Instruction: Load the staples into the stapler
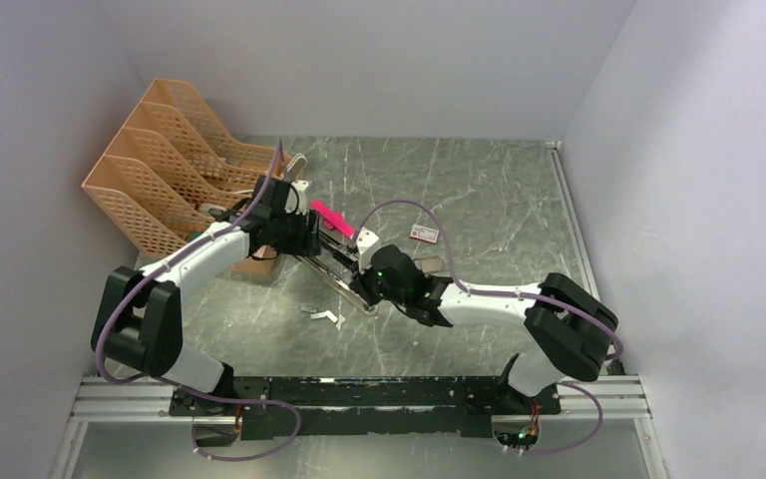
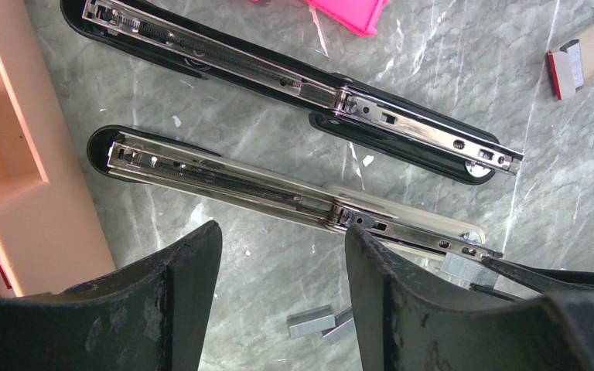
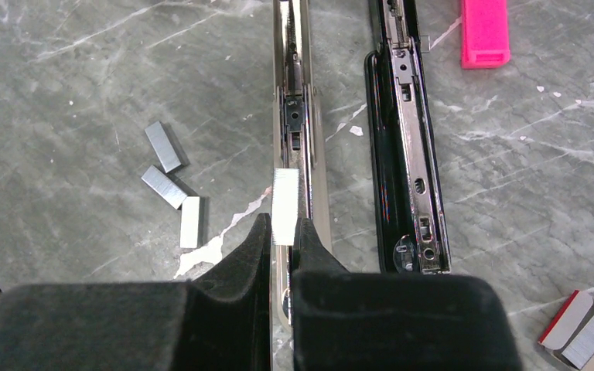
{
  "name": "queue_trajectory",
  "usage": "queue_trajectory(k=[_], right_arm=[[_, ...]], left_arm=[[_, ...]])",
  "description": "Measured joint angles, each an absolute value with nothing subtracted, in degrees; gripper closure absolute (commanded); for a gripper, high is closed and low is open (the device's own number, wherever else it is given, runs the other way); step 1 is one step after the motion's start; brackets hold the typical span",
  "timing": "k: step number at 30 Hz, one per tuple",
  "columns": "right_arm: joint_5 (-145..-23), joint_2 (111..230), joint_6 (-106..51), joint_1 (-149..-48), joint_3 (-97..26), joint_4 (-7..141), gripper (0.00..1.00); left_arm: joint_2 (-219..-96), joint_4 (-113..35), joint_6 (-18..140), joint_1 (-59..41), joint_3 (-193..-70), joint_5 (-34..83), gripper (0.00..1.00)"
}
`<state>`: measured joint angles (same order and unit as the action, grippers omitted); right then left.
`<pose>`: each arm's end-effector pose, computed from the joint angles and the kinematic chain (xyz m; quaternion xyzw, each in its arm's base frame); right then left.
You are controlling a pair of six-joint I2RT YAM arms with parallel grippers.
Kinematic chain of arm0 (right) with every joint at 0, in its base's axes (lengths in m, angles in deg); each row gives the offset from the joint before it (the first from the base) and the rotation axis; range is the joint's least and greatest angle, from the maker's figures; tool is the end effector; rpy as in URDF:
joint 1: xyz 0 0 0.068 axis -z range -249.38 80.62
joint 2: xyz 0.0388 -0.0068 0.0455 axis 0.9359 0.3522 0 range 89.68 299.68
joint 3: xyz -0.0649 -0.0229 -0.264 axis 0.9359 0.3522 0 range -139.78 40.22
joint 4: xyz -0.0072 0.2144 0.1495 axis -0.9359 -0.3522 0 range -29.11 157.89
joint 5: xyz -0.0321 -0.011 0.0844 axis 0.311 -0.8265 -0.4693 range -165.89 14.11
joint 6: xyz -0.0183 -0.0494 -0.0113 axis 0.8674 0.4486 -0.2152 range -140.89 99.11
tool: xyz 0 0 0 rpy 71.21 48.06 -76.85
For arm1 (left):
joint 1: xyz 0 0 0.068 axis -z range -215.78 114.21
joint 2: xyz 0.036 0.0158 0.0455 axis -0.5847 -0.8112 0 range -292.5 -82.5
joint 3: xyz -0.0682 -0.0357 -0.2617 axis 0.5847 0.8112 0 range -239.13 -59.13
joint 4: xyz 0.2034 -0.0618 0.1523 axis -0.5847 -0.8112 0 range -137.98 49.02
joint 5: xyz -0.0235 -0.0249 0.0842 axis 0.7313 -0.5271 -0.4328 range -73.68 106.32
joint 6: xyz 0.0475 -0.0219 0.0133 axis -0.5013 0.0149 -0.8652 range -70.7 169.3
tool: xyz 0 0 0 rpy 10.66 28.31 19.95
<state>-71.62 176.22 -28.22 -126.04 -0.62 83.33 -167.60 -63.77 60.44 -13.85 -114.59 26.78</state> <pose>0.1741 0.2598 0.1884 -0.3448 0.7952 0.2363 0.4392 0.2819 -0.1206 0.2211 0.1179 0.9358 -0.1740 0.2829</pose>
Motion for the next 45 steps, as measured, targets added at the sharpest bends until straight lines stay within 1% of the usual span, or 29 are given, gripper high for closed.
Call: queue_trajectory(k=[28, 45], right_arm=[[-68.4, 177.7, -31.2, -127.3, -0.9, 84.1, 1.00], [-67.4, 179.9, -32.2, -127.9, -0.9, 84.3, 1.00]], left_arm=[[-169.6, -63.7, 60.0, -13.1, -114.6, 26.4, 0.33], [-169.8, -63.6, 59.1, -11.6, -113.9, 24.0, 0.32]])
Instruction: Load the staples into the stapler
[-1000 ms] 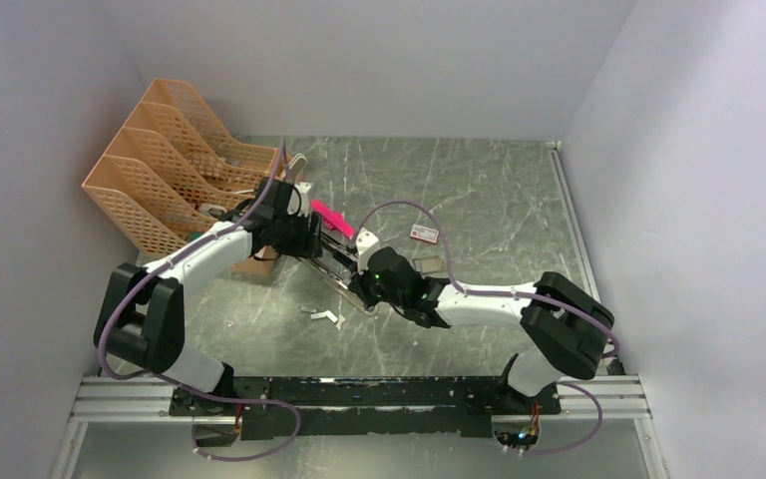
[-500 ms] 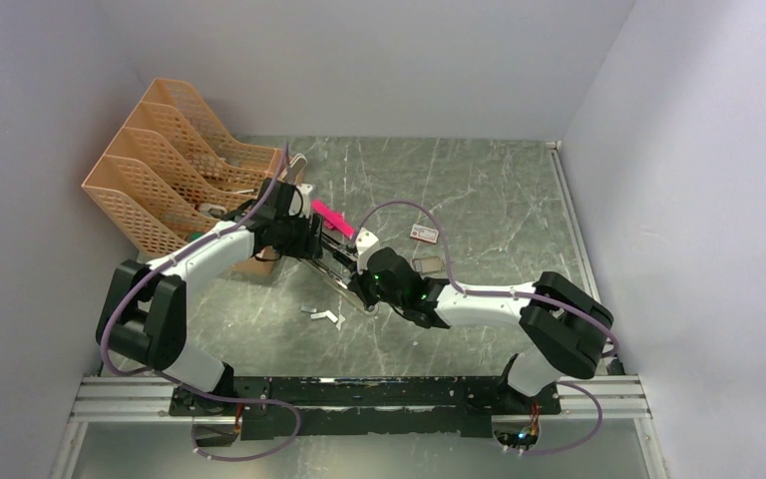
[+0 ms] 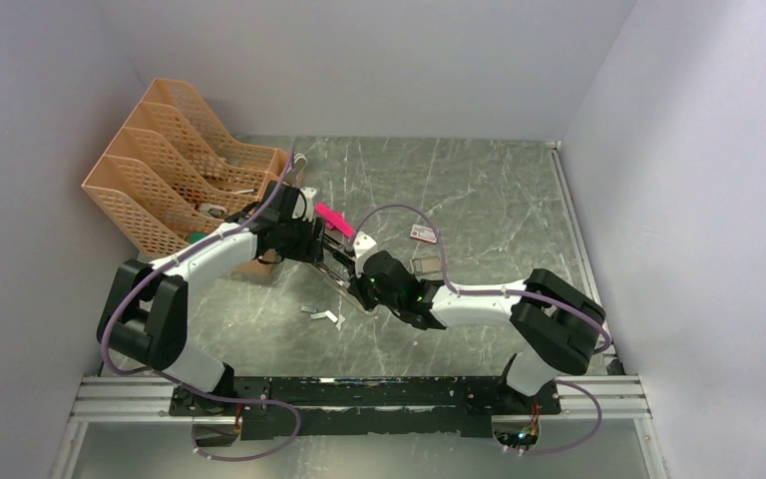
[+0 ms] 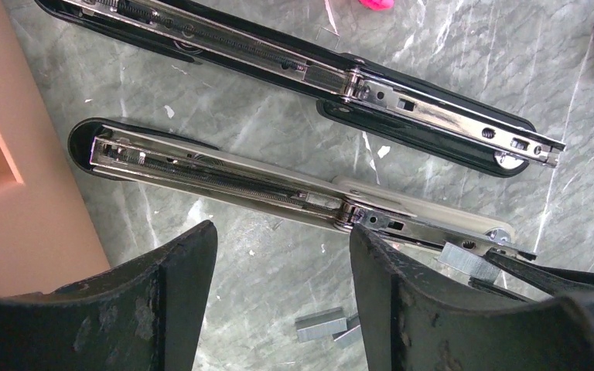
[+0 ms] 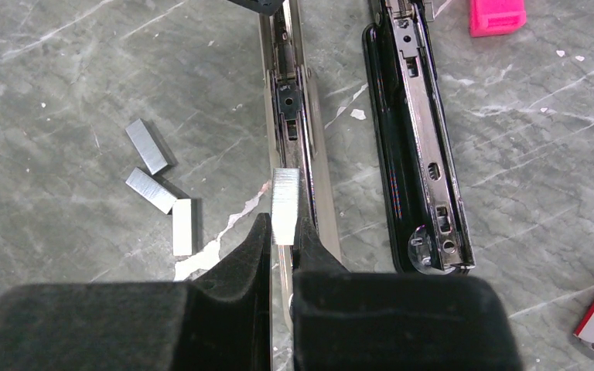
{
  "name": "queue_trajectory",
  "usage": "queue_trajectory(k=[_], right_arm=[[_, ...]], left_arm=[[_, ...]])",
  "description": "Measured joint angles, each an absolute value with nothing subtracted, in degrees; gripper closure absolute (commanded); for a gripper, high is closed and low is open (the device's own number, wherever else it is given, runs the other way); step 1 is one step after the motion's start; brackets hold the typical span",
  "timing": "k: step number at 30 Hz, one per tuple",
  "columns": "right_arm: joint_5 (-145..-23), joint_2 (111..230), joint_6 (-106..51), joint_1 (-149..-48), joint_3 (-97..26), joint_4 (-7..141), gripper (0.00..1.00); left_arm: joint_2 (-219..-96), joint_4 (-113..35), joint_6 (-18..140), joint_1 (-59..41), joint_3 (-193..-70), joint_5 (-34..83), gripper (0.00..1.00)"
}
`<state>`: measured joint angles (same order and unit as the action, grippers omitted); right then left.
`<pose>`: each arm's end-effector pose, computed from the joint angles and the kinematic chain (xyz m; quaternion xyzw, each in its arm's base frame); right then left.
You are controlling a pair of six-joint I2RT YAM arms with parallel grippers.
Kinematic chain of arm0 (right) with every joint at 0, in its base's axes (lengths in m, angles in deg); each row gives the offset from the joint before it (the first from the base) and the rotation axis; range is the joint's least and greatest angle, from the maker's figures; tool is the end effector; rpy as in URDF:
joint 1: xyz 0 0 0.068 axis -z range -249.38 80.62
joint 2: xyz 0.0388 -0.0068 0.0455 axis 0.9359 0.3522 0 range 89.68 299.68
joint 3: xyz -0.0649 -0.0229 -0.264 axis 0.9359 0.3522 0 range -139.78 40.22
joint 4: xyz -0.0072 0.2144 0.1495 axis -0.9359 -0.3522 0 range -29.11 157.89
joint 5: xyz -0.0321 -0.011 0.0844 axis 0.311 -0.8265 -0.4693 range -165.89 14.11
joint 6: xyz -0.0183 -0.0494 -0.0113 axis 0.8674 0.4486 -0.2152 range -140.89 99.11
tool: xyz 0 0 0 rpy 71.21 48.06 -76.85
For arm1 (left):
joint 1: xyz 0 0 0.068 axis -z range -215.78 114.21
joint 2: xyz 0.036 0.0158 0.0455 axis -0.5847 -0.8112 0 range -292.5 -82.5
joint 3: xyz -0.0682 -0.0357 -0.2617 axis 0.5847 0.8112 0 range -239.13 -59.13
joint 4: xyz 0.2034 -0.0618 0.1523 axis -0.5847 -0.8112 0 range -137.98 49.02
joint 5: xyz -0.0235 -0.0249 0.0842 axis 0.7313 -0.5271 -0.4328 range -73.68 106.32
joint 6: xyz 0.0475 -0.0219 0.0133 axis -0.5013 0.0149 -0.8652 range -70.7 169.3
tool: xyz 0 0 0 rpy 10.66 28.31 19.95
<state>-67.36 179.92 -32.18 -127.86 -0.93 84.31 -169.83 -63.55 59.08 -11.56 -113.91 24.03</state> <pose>0.1712 0.2691 0.1727 -0.3176 0.8161 0.2201 0.4297 0.2798 -0.1313 0.2063 0.1396 0.9418 -0.1488 0.2673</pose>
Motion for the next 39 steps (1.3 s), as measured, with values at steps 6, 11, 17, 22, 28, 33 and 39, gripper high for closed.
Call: queue_trajectory(k=[6, 11, 17, 22, 28, 33, 39], right_arm=[[-66.6, 180.3, -32.5, -128.0, -0.9, 84.3, 1.00], [-65.8, 180.3, -32.7, -128.0, -0.9, 84.3, 1.00], [-65.2, 180.3, -32.7, -128.0, -1.0, 84.3, 1.00], [-65.1, 180.7, -32.7, -128.0, -1.5, 84.1, 1.00], [-65.1, 181.0, -32.6, -128.0, -2.0, 83.9, 1.00], [-65.1, 181.4, -32.6, -128.0, -2.2, 83.6, 1.00], [-65.1, 181.5, -32.5, -128.0, -2.3, 82.9, 1.00]], left_arm=[[-169.8, -63.6, 58.9, -11.2, -113.9, 23.8, 0.31], [-169.8, -63.6, 58.9, -11.1, -113.8, 23.4, 0.31], [-169.8, -63.6, 58.7, -10.9, -113.8, 23.2, 0.31], [-169.8, -63.6, 58.6, -10.9, -113.8, 23.0, 0.31], [-169.8, -63.6, 58.5, -10.9, -113.8, 23.0, 0.31], [-169.8, -63.6, 58.5, -10.9, -113.8, 23.0, 0.31], [-169.8, -63.6, 58.4, -10.8, -113.8, 23.0, 0.31]])
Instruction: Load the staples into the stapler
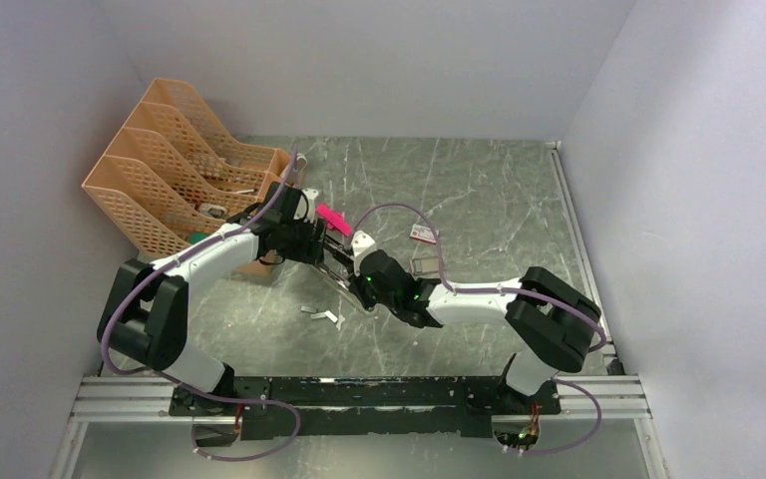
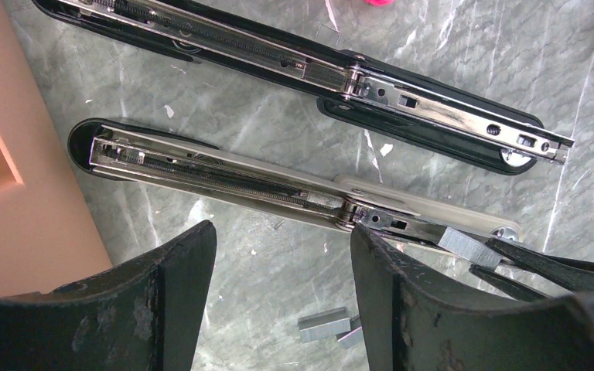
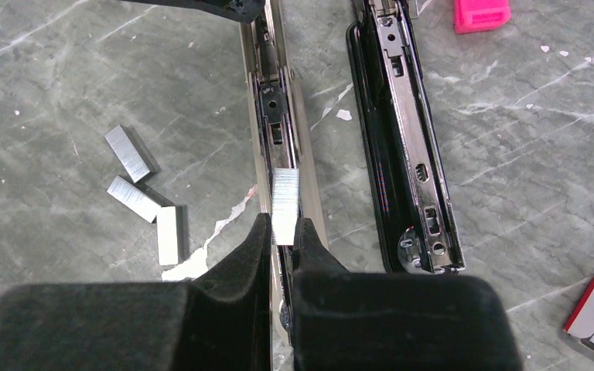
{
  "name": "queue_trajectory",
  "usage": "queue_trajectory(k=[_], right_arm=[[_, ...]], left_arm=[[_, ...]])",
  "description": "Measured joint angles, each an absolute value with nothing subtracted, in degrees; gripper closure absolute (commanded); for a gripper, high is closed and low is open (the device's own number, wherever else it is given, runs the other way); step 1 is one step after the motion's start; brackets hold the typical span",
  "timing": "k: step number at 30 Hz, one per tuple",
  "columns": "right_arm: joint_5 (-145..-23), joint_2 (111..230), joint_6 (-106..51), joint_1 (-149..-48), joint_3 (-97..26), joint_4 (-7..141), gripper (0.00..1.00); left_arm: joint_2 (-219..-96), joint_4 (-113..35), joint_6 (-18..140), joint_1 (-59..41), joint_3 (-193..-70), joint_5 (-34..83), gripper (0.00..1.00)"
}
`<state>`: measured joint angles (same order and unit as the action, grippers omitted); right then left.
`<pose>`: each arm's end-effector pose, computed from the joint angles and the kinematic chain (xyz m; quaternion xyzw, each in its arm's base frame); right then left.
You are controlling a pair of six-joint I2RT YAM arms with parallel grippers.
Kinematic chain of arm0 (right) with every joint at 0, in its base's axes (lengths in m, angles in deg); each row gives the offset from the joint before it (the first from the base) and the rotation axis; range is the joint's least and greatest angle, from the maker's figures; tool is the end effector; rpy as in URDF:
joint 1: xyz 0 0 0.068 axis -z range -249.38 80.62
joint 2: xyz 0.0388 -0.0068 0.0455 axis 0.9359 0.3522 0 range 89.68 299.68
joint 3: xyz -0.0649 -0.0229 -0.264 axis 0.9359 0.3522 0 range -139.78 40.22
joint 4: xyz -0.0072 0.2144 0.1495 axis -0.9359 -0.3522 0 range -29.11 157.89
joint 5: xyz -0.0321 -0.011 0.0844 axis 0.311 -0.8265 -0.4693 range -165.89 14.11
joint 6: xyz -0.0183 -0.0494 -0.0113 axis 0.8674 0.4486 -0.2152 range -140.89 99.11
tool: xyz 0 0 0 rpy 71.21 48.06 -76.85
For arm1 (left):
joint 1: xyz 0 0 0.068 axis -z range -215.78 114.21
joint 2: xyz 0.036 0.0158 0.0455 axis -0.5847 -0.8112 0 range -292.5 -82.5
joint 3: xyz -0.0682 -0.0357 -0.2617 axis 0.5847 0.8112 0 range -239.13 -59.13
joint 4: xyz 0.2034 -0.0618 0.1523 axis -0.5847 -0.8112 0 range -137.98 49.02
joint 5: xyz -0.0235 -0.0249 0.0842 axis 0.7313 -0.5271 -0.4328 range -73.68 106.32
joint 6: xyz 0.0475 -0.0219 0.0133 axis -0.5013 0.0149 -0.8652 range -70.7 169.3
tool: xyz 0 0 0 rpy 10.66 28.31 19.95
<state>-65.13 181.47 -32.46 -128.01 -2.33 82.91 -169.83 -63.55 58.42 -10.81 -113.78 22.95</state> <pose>0.1743 0.2730 0.1697 -0.3111 0.8243 0.2000 0.4287 0.2780 -0.1342 0.2055 0.1485 0.9413 -0.1401 0.2689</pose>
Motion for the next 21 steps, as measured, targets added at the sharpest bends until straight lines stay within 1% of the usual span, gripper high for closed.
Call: queue_trajectory(k=[21], right_arm=[[-64.9, 182.2, -32.4, -128.0, -3.0, 82.0, 1.00]], left_arm=[[-169.8, -63.5, 58.1, -10.3, -113.5, 22.5, 0.31]])
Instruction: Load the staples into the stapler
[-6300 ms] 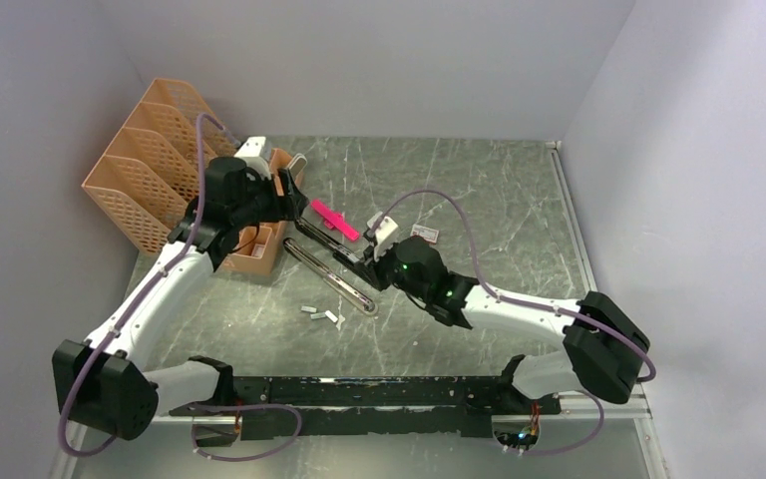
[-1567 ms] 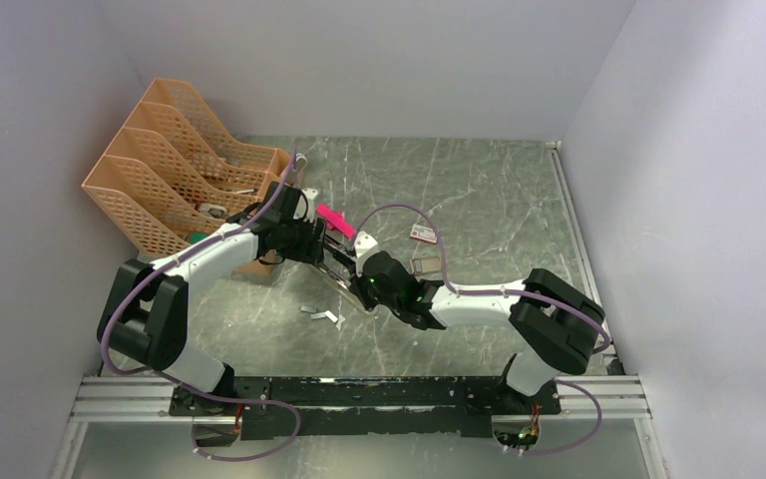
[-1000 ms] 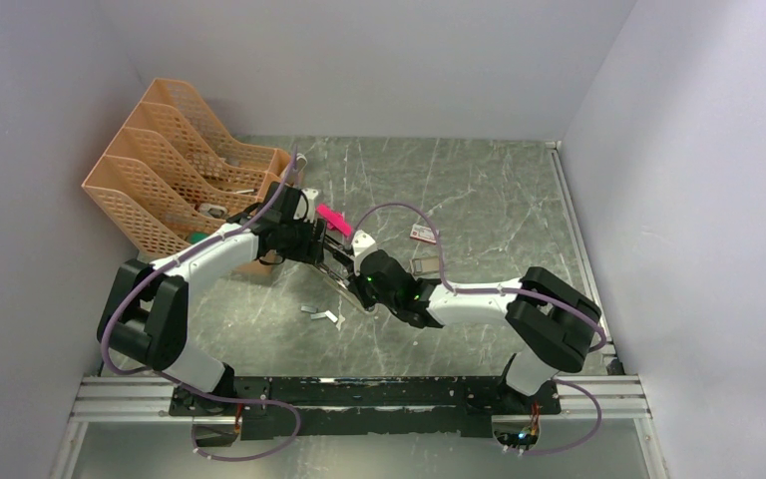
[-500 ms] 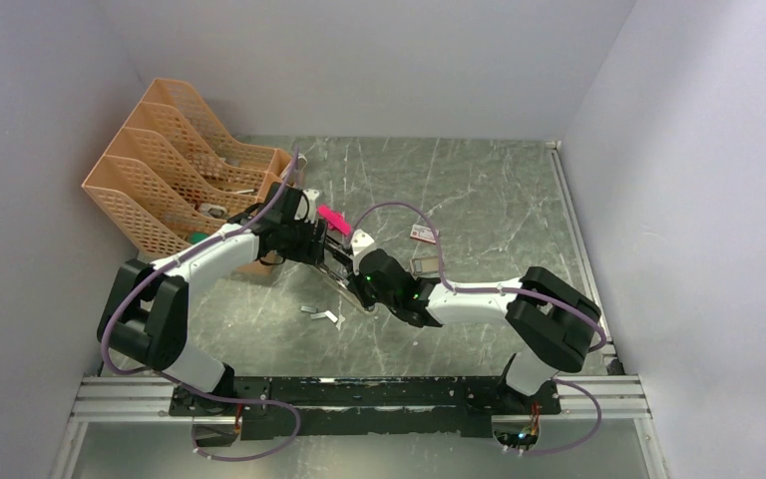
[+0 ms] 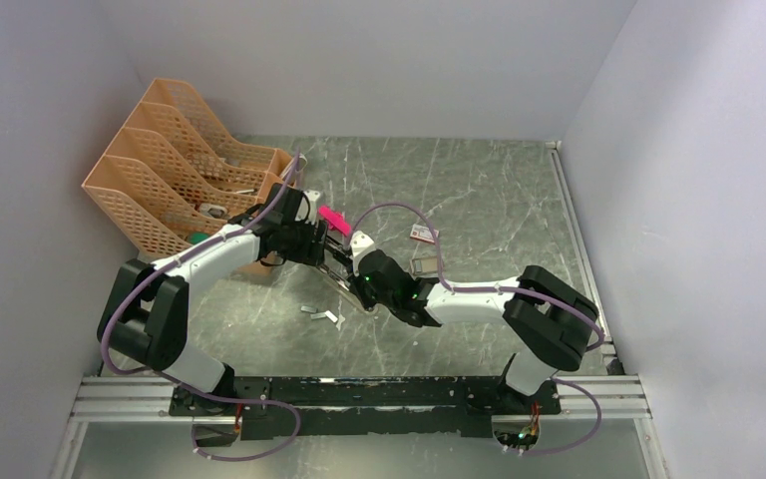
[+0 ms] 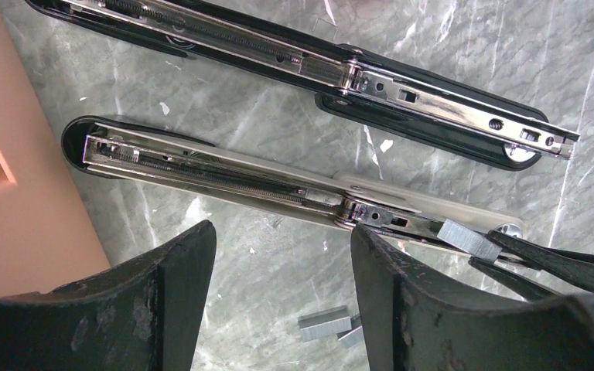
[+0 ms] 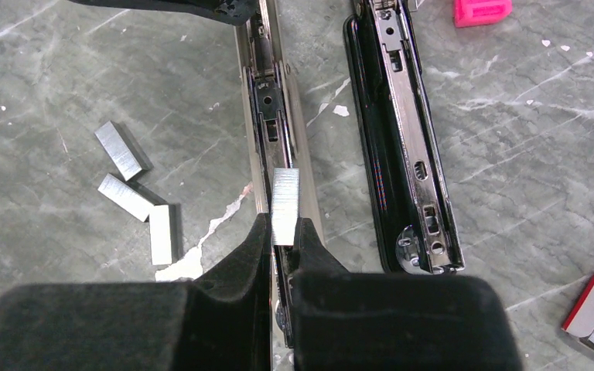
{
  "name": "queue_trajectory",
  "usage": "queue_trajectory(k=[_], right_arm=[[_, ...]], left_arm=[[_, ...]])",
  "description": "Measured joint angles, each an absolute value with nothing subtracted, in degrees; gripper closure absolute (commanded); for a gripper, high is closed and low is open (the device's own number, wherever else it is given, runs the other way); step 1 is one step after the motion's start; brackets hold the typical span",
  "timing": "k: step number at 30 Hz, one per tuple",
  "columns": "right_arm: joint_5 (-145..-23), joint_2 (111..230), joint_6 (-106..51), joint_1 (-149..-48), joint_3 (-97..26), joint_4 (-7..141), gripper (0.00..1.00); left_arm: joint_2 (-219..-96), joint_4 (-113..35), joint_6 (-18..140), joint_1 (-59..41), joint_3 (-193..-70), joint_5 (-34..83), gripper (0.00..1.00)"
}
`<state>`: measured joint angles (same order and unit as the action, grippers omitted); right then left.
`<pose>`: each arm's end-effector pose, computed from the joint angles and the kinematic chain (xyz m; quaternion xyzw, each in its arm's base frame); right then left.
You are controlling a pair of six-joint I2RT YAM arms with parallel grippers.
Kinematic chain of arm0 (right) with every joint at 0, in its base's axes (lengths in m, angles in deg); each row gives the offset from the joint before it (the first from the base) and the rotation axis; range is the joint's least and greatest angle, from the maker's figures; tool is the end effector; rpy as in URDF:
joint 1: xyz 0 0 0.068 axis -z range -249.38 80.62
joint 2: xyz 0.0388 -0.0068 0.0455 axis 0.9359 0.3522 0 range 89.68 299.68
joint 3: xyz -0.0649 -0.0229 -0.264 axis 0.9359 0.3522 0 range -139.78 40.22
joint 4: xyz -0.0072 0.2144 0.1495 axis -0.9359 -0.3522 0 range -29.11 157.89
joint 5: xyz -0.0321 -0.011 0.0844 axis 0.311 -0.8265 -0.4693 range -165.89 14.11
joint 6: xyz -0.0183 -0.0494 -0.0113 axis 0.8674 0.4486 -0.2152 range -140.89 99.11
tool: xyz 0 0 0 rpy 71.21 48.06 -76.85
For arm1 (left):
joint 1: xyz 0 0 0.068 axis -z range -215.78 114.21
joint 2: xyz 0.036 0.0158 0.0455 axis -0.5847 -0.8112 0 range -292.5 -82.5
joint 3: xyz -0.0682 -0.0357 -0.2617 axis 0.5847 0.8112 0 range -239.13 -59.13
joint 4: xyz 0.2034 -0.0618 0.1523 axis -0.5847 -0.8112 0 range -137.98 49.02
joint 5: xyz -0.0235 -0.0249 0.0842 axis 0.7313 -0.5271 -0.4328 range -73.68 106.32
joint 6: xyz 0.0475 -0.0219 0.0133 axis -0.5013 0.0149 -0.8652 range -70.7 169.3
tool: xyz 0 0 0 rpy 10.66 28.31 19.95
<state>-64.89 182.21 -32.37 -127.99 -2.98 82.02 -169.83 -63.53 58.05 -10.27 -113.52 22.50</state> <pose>0.1756 0.2747 0.1677 -0.3129 0.8276 0.1934 0.4239 0.2762 -0.1362 0.2041 0.1548 0.9411 -0.1364 0.2680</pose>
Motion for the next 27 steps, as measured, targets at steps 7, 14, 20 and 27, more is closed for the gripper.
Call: queue_trajectory(k=[7, 14, 20, 27], right_arm=[[-64.9, 182.2, -32.2, -128.0, -3.2, 81.3, 1.00], [-64.9, 182.4, -32.2, -128.0, -3.3, 81.2, 1.00], [-64.9, 182.5, -32.2, -128.0, -3.3, 81.2, 1.00], [-64.9, 182.2, -31.8, -128.0, -3.3, 81.3, 1.00]], left_arm=[[-169.8, -63.6, 58.0, -10.1, -113.5, 22.5, 0.31], [-169.8, -63.6, 57.9, -10.0, -113.4, 22.3, 0.31], [-169.8, -63.5, 57.6, -10.0, -113.4, 22.0, 0.30], [-169.8, -63.5, 57.6, -9.9, -113.3, 22.0, 0.30]])
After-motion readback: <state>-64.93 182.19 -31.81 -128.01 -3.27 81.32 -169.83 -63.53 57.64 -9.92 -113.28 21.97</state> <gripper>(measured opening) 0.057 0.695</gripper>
